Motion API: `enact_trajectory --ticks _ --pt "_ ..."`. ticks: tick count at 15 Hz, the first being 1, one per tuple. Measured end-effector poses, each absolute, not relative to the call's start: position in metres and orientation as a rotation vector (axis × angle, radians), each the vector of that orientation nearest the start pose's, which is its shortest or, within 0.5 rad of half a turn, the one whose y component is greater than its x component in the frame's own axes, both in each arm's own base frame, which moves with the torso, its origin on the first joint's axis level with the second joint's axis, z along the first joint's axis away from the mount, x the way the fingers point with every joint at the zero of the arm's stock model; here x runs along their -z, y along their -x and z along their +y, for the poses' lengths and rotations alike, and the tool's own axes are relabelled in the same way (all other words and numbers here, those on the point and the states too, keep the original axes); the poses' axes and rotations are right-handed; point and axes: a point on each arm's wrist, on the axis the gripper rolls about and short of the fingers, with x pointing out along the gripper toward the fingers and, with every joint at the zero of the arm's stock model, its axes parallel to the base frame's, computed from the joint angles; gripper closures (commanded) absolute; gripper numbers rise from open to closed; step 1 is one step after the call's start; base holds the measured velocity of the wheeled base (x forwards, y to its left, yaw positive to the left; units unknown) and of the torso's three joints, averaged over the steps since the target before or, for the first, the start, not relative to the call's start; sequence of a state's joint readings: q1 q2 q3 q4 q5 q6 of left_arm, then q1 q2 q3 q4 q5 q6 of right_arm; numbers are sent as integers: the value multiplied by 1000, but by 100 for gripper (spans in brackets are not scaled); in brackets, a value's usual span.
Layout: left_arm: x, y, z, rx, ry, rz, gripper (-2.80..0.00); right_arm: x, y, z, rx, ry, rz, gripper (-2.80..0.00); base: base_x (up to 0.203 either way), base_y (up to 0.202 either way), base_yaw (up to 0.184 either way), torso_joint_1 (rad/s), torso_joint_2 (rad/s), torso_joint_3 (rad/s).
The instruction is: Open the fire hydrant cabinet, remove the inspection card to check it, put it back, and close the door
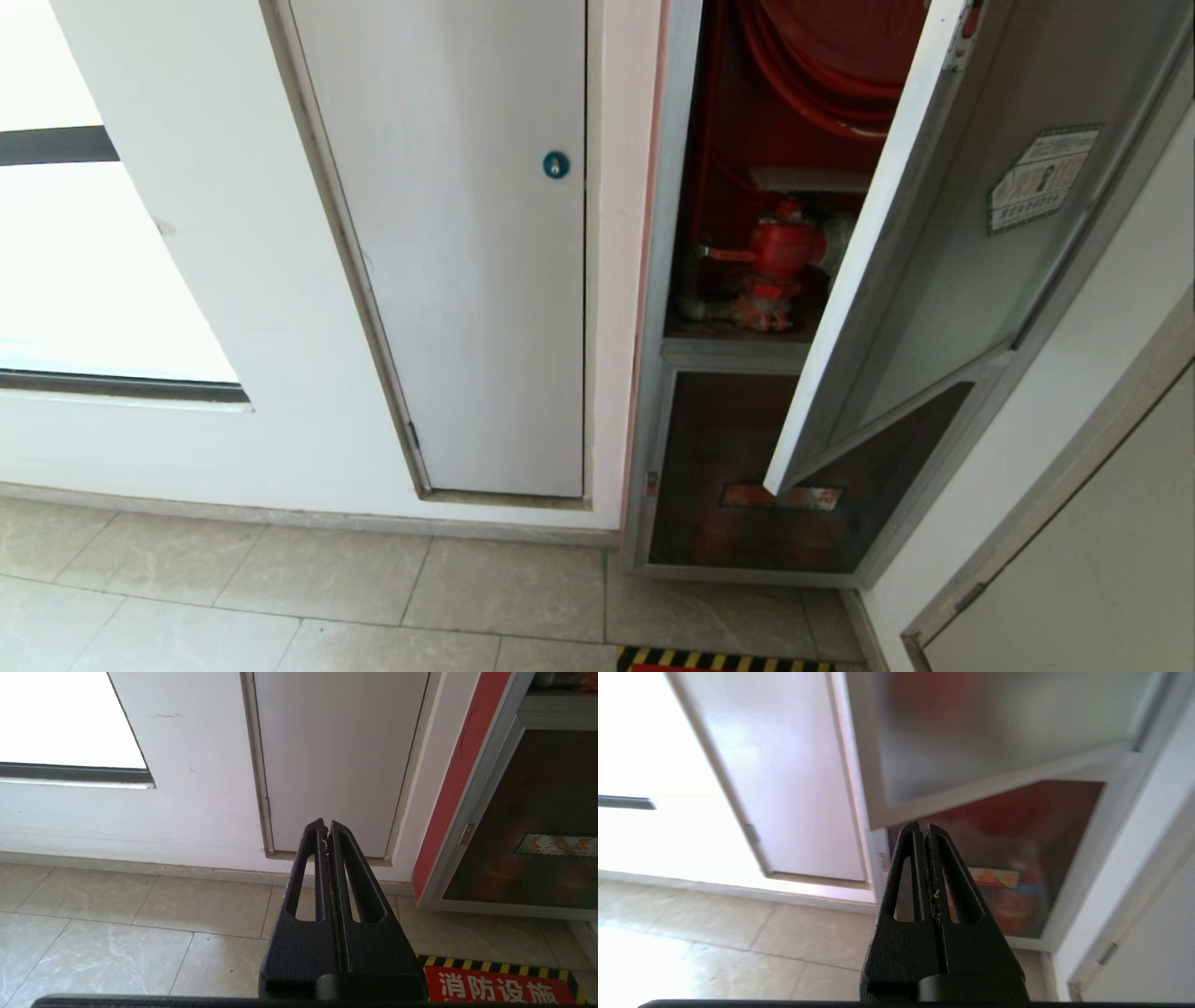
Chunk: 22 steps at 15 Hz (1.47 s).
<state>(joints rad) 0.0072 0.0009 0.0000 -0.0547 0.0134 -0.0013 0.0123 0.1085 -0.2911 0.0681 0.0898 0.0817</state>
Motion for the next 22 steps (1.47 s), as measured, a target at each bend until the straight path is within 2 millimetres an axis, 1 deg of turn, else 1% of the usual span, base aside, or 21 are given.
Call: enact_trajectory --ticks 3,6,10,13,18,20,22 --pt "-81 23 0 -21 2 -54 0 -182 36 3 -177 -82 -120 0 0 0 0 0 0 0" --pt "-81 23 0 -21 1 -54 0 -203 31 5 -238 -81 -114 0 0 0 0 0 0 0" --pt "-81 23 0 -20 1 -54 0 -231 13 7 -362 -78 -71 0 0 0 0 0 0 0" --pt "-81 23 0 -20 1 -54 0 -252 -13 10 -459 -82 -26 0 0 0 0 0 0 0" --pt "-81 23 0 -20 2 -54 0 -280 -70 17 -583 -89 7 0 0 0 0 0 0 0" --pt "-81 23 0 -21 1 -54 0 -288 -89 24 -649 -93 30 0 0 0 0 0 0 0" --pt "-81 23 0 -21 1 -53 0 -292 -104 32 -699 -97 60 0 0 0 0 0 0 0"
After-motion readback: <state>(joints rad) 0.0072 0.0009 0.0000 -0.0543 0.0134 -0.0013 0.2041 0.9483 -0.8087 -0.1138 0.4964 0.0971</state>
